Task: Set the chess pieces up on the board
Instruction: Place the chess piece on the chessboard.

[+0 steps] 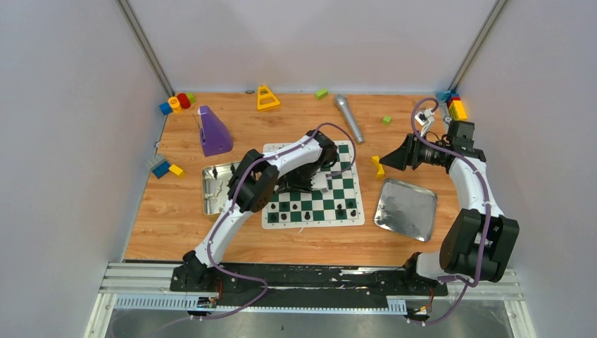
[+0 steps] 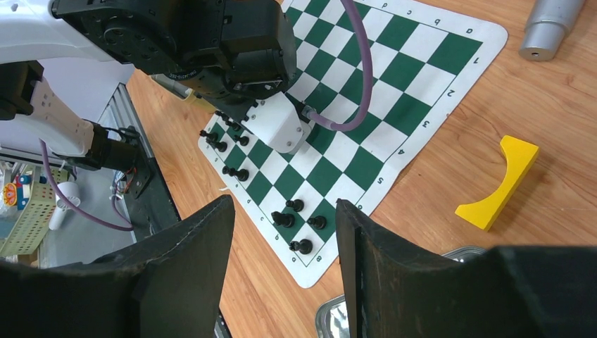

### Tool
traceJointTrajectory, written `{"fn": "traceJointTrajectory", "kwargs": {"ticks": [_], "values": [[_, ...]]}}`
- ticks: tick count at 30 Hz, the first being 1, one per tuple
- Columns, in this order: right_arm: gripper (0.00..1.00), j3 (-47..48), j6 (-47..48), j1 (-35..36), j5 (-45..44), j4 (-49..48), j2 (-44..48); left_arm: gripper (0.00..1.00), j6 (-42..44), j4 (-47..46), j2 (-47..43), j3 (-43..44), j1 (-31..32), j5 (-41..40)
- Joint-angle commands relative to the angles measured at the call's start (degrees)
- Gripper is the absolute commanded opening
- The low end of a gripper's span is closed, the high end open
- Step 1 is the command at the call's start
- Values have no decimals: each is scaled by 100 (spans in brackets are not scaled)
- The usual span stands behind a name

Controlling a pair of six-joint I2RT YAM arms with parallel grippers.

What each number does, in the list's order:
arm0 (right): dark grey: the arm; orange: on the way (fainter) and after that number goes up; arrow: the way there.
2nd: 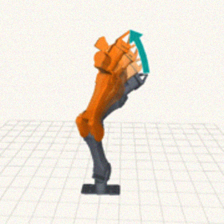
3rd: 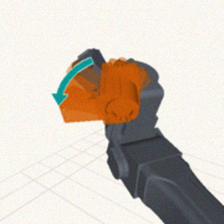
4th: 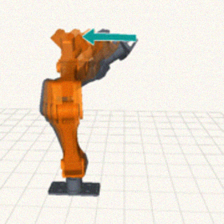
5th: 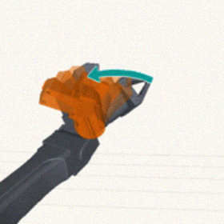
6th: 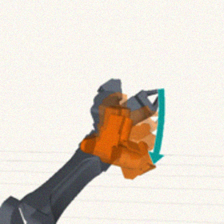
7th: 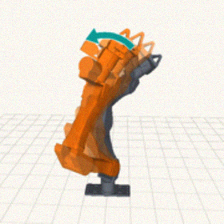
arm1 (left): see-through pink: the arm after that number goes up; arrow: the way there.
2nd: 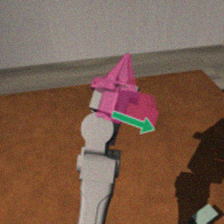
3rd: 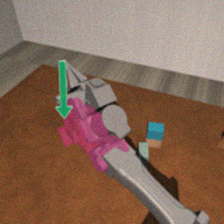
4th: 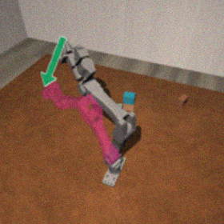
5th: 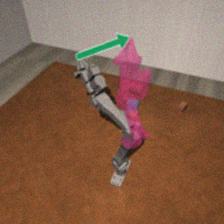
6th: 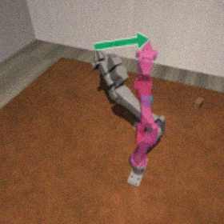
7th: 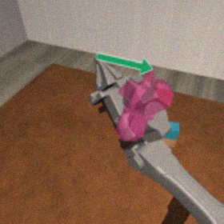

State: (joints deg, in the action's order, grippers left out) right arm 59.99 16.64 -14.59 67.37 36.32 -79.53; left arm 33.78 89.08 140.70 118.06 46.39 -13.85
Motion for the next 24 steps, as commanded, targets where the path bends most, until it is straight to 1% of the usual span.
{"fn": "traceJointTrajectory", "kwargs": {"ticks": [1,6,10,14,19,24], "values": [[56,23,190,-44,206,-37,-29,47,74,593,-66,291,41,-39],[56,22,190,-47,206,-27,-26,49,105,526,-257,93,32,-75],[56,31,190,-48,213,-28,-45,57,92,278,-590,-219,-47,0],[56,36,183,-52,232,-28,-76,61,40,-102,-963,-589,-188,206],[56,41,165,-53,233,-20,-115,61,-25,-847,-1529,-1198,-342,601],[56,33,147,-52,225,-19,-100,58,-236,-1531,-2065,-1658,-600,1132]]}}
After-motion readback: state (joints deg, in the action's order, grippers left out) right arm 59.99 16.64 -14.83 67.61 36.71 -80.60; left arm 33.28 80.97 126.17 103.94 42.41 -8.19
